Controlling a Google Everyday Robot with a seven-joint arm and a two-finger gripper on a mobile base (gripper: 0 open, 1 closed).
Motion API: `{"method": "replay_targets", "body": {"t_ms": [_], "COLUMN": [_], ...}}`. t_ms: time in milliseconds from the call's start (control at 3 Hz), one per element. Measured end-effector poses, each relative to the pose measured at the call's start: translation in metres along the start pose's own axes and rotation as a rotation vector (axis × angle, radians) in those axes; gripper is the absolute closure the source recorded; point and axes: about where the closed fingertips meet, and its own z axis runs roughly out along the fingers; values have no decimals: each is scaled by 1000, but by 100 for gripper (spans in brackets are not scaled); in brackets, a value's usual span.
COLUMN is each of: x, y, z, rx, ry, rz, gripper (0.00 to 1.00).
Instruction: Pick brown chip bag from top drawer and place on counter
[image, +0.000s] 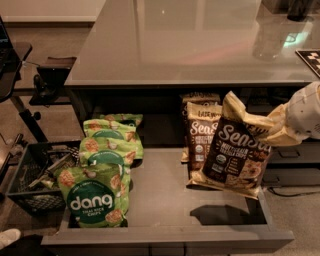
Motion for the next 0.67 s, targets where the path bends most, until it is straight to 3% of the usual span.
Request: {"method": "replay_targets", "body": {"t_ms": [333,667], "x": [0,-6], "y": [-8,-9], "z": [-30,-32], "rx": [-11,-9], "ry": [-102,-110], "rz": [-15,-23], "gripper": [100,100]}}
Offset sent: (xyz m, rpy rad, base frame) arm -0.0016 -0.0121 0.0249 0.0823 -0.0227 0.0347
